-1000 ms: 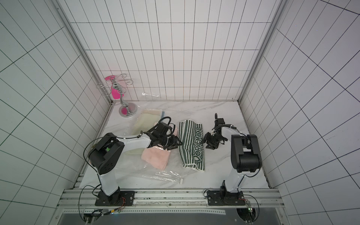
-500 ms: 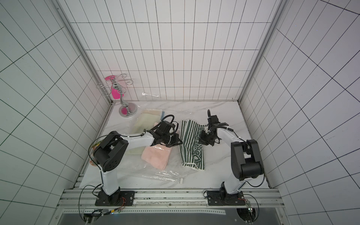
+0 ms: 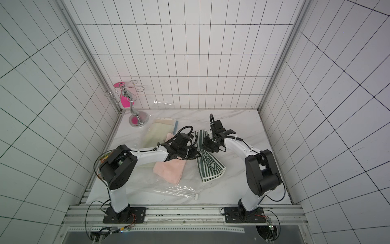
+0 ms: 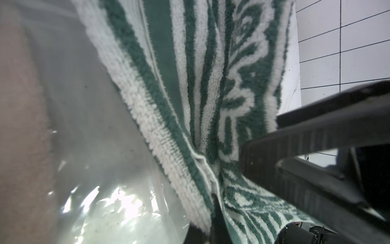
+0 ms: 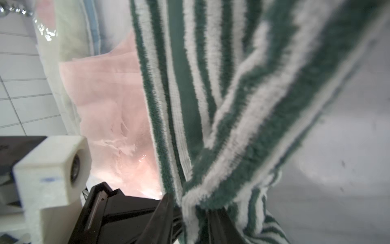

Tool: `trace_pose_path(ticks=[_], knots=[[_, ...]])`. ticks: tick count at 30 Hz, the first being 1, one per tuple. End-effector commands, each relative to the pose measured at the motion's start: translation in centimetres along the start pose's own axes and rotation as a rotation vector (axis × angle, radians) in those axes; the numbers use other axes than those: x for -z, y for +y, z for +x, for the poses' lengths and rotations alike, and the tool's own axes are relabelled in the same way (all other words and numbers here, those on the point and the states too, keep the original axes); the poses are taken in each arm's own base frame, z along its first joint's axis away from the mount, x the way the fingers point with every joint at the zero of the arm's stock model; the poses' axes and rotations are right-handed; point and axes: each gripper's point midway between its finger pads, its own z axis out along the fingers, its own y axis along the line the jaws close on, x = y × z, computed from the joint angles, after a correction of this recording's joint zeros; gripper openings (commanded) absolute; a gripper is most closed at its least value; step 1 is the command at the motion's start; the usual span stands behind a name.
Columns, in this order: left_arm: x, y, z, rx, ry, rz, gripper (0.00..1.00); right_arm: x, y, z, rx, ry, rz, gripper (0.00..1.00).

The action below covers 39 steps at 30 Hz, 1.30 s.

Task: Place the folded towel into the vacuum bag
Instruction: Pick up the towel from the vacuum bag.

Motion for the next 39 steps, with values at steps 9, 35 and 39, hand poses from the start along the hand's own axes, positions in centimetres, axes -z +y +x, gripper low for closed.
trace_pose_path(ticks=[9,35,39], knots=[[1.9,-3.1,-1.3,-0.047,-0.137,0.2,0.17,-3.5,-2.1,1.2,0.001,0.127,0.081,0.66],[14.0,-1.7,4.7,-0.354,0.125,-0.283,0.56,2.2,-6.5,-0.8,0.204,0.006,0.387,0.0],[14.6,0.4,9.4,-0.492,0.305,-0.503,0.58,5.5,-6.7,-0.4,0.157,-0.005,0.341,0.0]])
